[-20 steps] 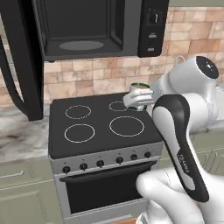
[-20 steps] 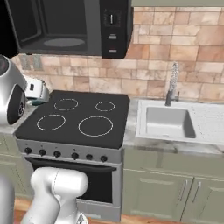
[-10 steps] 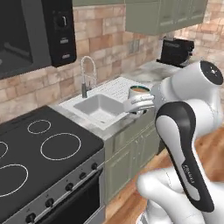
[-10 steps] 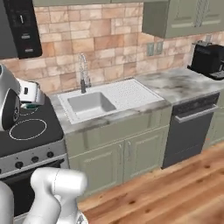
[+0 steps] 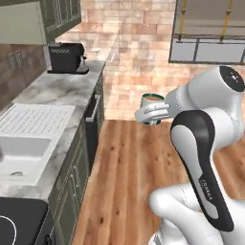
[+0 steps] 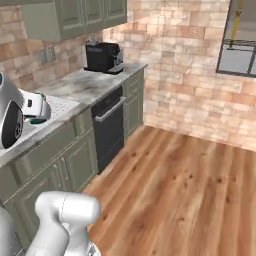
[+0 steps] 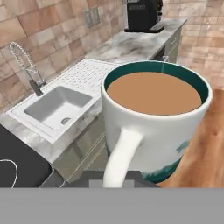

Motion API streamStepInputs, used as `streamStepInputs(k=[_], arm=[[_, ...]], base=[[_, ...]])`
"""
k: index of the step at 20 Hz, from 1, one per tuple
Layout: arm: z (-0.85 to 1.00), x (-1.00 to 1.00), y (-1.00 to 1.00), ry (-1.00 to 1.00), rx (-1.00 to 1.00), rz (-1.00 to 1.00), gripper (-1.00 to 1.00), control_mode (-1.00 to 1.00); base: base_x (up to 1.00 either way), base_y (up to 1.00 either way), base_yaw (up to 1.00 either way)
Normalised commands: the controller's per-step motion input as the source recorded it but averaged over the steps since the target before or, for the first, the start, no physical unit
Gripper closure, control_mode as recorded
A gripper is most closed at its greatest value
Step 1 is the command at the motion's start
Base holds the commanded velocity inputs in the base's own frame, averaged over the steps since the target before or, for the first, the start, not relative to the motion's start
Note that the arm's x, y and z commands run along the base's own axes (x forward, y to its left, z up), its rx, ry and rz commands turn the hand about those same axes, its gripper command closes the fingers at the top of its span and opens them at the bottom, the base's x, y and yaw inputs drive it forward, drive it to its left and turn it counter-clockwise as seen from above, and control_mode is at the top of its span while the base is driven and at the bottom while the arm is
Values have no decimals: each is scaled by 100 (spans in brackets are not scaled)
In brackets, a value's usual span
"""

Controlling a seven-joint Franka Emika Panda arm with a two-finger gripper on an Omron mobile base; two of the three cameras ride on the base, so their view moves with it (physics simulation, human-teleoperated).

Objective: Pick the cup of tea, navigate to the dining table, and place it on the saucer.

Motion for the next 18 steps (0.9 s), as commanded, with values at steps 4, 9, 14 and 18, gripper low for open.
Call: streamStepInputs(k=[4, 9, 14, 18], arm=[[0, 0, 0, 0, 0, 0, 100, 100], [0, 0, 0, 0, 0, 0, 100, 100], [0, 0, 0, 0, 0, 0, 100, 100], [0, 0, 0, 0, 0, 0, 100, 100]], base=[[0, 17, -100], [0, 16, -100], [0, 16, -100], [0, 15, -100]])
